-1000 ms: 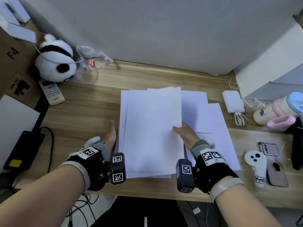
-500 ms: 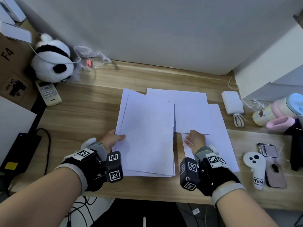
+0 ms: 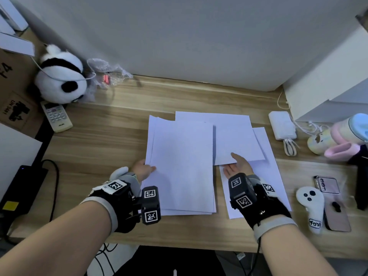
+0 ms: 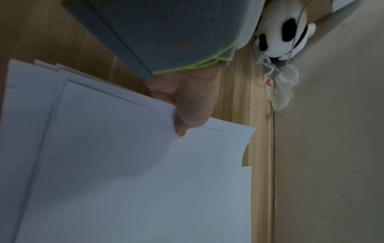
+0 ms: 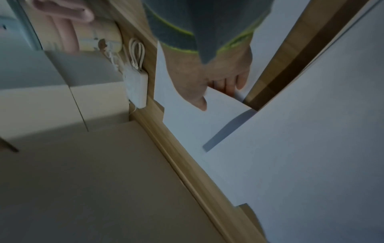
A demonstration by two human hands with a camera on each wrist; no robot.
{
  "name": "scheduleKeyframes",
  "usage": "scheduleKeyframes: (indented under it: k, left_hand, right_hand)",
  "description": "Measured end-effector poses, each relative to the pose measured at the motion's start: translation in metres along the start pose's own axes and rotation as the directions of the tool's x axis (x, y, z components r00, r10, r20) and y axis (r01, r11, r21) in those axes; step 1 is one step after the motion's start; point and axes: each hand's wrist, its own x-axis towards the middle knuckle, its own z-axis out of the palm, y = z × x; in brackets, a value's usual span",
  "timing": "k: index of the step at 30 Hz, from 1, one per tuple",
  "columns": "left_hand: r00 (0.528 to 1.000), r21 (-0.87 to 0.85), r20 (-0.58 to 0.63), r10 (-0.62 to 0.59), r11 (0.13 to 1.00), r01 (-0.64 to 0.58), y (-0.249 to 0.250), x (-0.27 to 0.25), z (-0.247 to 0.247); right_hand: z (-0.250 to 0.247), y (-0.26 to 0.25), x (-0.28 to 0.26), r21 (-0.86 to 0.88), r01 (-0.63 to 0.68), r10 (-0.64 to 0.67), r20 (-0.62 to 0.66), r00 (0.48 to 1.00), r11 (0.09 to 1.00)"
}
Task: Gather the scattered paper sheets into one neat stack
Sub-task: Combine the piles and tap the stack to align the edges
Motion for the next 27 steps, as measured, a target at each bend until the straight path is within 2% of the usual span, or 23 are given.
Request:
scheduleKeyframes:
  k: [1,3,6,8,9,12,14,16,19,23,25,27]
  left_hand:
    - [1.0,-0.014,0.009,-0.003,1.0,0.003,-0.002,0.0,0.0]
    - [1.0,-0.07,0.012,0.008,0.998,-0.007,-0.006,-0.001,0.0]
    - [0.999,-0.158,-0.004,0.039,0.987,-0.039,-0.006,-0.005,-0.004]
    - [0.998,-0.203,0.009,0.067,0.977,-0.064,-0.002,-0.007,-0.006]
    - [0.997,-0.225,0.016,0.079,0.972,-0.073,0.0,-0.008,-0.007]
    - [0.994,-0.29,0.052,0.097,0.954,-0.078,0.009,-0.011,-0.007]
    - [0.992,-0.319,0.067,0.106,0.945,-0.079,0.014,-0.013,-0.004]
    - [0.991,-0.329,0.084,0.108,0.941,-0.075,0.019,-0.014,0.002]
    - [0.99,-0.316,0.094,0.106,0.946,-0.071,0.022,-0.014,0.014]
    - [0.993,-0.268,0.085,0.086,0.962,-0.061,0.019,-0.008,0.028]
    - [0.995,-0.237,0.068,0.07,0.97,-0.052,0.018,-0.005,0.035]
    - [0.998,-0.208,0.031,0.055,0.977,-0.048,0.017,-0.003,0.042]
  right_hand:
    - [0.004,0.0,-0.001,-0.035,-0.031,0.032,0.032,0.999,0.999]
    - [0.012,0.003,-0.003,-0.127,-0.033,0.034,0.009,0.999,0.991]
    - [0.015,0.006,0.005,-0.249,0.063,-0.081,-0.062,0.995,0.966]
    - [0.008,0.003,0.009,-0.366,0.149,-0.206,-0.122,0.971,0.919]
    - [0.002,-0.001,0.011,-0.44,0.202,-0.301,-0.168,0.939,0.875]
    - [-0.022,-0.02,0.007,-0.551,0.364,-0.579,-0.285,0.764,0.751]
    - [-0.041,-0.034,0.001,-0.6,0.403,-0.667,-0.313,0.676,0.691]
    - [-0.059,-0.046,-0.006,-0.681,0.379,-0.712,-0.304,0.633,0.627]
    - [-0.081,-0.057,-0.008,-0.751,0.316,-0.71,-0.274,0.649,0.58]
    - [-0.095,-0.06,0.005,-0.777,0.259,-0.666,-0.258,0.7,0.573]
    - [-0.096,-0.061,0.012,-0.817,0.18,-0.624,-0.255,0.739,0.548]
    - [-0.096,-0.062,0.016,-0.846,0.099,-0.591,-0.278,0.757,0.524]
